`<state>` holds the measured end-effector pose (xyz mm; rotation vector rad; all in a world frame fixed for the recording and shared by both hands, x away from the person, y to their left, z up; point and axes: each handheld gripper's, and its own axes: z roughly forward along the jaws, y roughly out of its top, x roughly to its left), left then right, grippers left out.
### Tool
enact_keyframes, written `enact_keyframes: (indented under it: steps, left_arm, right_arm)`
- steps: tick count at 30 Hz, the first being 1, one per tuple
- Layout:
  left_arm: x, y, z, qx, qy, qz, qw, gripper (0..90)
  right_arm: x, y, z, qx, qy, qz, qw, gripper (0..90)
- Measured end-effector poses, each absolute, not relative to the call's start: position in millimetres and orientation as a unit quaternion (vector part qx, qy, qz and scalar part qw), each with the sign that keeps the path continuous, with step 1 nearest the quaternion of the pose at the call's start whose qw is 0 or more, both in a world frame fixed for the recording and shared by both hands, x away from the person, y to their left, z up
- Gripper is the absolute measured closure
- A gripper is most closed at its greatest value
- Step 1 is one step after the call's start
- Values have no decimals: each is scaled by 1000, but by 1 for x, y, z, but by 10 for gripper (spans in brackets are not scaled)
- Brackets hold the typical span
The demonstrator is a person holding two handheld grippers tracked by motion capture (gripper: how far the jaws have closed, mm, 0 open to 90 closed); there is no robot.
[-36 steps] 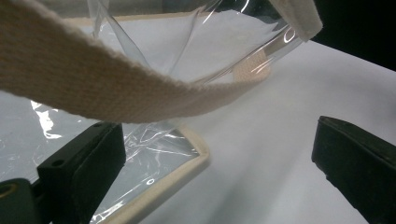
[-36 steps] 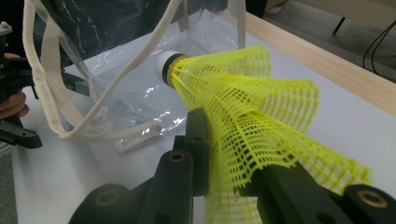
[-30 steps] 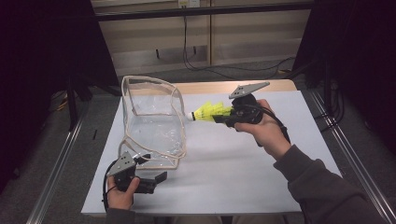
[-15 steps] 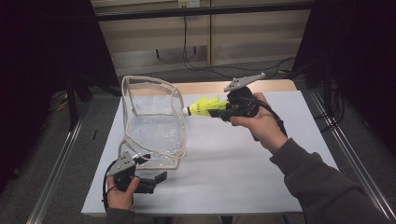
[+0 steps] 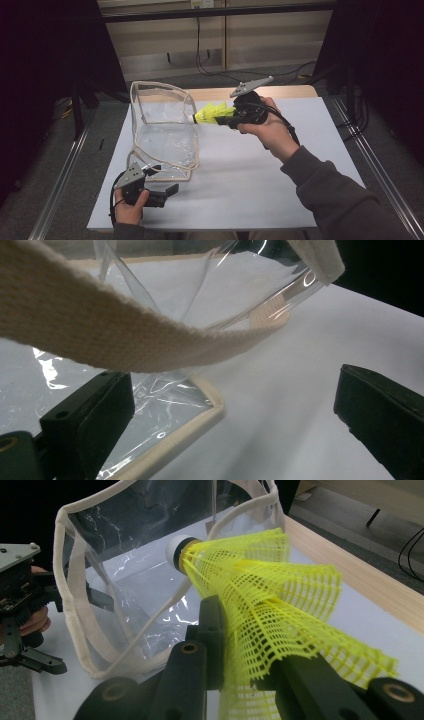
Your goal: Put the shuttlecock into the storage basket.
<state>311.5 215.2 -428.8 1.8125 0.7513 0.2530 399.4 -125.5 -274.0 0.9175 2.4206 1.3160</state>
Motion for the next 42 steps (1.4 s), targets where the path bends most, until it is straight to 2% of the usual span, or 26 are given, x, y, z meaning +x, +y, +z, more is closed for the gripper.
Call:
enact_keyframes:
  steps: [42]
  left_arm:
    - [312, 216, -428, 765, 315, 105, 551, 28]
  right_arm:
    - [413, -75, -264, 296, 836, 446, 124, 796]
